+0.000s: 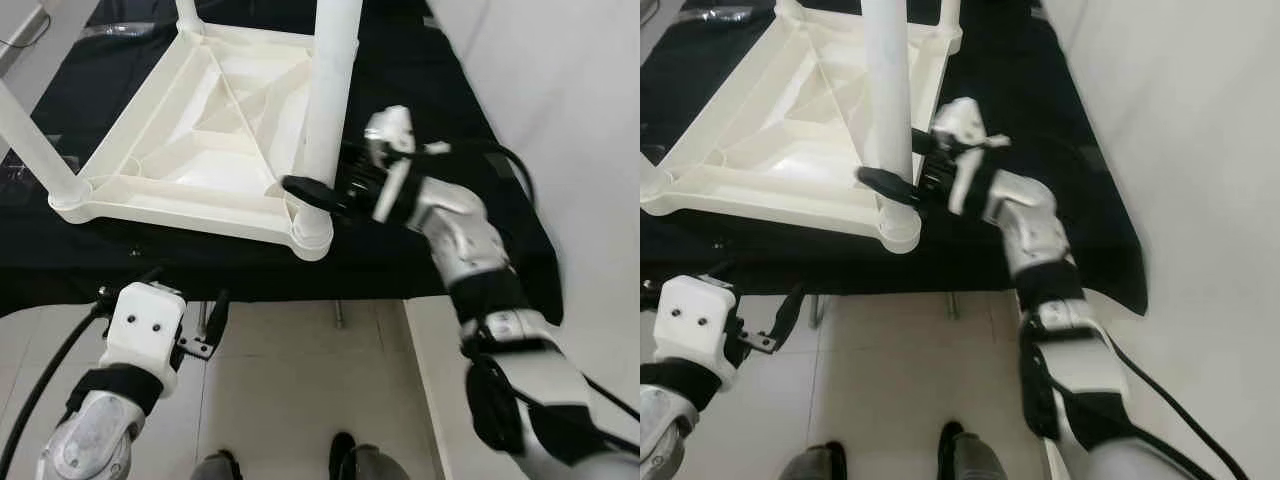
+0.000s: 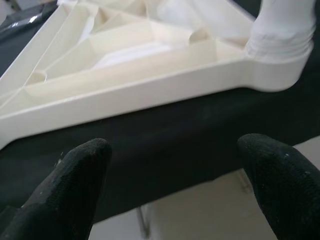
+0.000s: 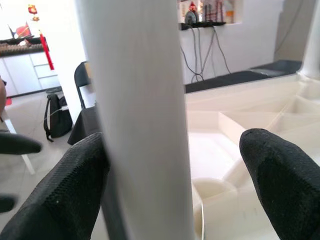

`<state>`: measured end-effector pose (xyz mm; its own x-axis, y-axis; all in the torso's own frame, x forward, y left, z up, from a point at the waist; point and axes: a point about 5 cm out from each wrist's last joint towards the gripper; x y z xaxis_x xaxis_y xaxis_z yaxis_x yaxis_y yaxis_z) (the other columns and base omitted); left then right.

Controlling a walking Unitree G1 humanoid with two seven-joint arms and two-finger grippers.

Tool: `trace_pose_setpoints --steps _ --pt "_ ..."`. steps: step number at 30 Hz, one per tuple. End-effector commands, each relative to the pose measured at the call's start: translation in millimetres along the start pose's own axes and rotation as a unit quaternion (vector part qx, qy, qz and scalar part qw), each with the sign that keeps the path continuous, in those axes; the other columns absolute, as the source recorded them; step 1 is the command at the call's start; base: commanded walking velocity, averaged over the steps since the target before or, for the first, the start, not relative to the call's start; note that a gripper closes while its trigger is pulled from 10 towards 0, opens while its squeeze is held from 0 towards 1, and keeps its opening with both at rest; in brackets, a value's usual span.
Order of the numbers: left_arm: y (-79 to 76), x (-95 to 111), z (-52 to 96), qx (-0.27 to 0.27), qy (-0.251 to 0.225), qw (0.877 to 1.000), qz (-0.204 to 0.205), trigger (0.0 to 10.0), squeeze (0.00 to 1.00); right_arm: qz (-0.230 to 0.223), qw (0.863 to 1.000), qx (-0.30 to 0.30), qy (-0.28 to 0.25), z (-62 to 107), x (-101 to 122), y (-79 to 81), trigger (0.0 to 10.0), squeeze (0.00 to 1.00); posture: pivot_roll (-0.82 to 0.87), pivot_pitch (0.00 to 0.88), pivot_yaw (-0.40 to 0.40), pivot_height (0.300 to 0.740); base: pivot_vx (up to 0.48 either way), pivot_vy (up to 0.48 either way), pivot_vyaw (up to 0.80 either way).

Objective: Building children table

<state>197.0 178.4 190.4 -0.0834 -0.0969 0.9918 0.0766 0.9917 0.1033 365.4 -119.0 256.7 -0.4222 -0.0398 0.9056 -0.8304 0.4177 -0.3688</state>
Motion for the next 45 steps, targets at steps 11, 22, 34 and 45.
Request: trace_pose_setpoints --steps 11,22,34,45 --pt "7.8 -27.8 -12.8 0.018 0.041 0.999 0.005 10.0 0.0 -0.015 0.981 -0.182 0.071 45.9 -32.1 38.7 10.0 0.0 0.08 0.153 -0.041 0.74 0.0 0.0 0.0" --pt "-18.8 -45.6 -28.0 -0.034 0.052 0.998 0.013 10.0 0.0 -0.042 0.89 -0.381 0.248 97.8 -70.1 107.0 10.0 0.0 0.04 0.123 -0.024 0.74 0.0 0.278 0.0" --pt "-32.9 -58.6 -34.0 -0.052 0.057 0.997 0.027 10.0 0.0 0.003 0.861 -0.416 0.293 94.5 -71.9 110.2 10.0 0.0 0.05 0.056 -0.022 0.74 0.0 0.48 -0.6" --pt "-35.3 -63.8 -43.5 -0.067 0.043 0.995 0.064 10.0 0.0 0.017 0.854 -0.422 0.303 86.1 -76.6 100.9 10.0 0.0 0.03 0.0 -0.021 0.74 0.0 0.087 0.0"
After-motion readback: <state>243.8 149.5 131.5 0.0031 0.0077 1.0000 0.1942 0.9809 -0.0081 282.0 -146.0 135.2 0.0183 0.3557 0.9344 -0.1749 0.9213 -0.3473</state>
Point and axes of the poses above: a point about 5 cm out from each wrist's last joint towards the gripper, its own z axis pointing back from the gripper into the wrist, its own x axis along the axis of the wrist's last joint, y = z × x, and after that the axes turned 11 degrees about z, right-handed
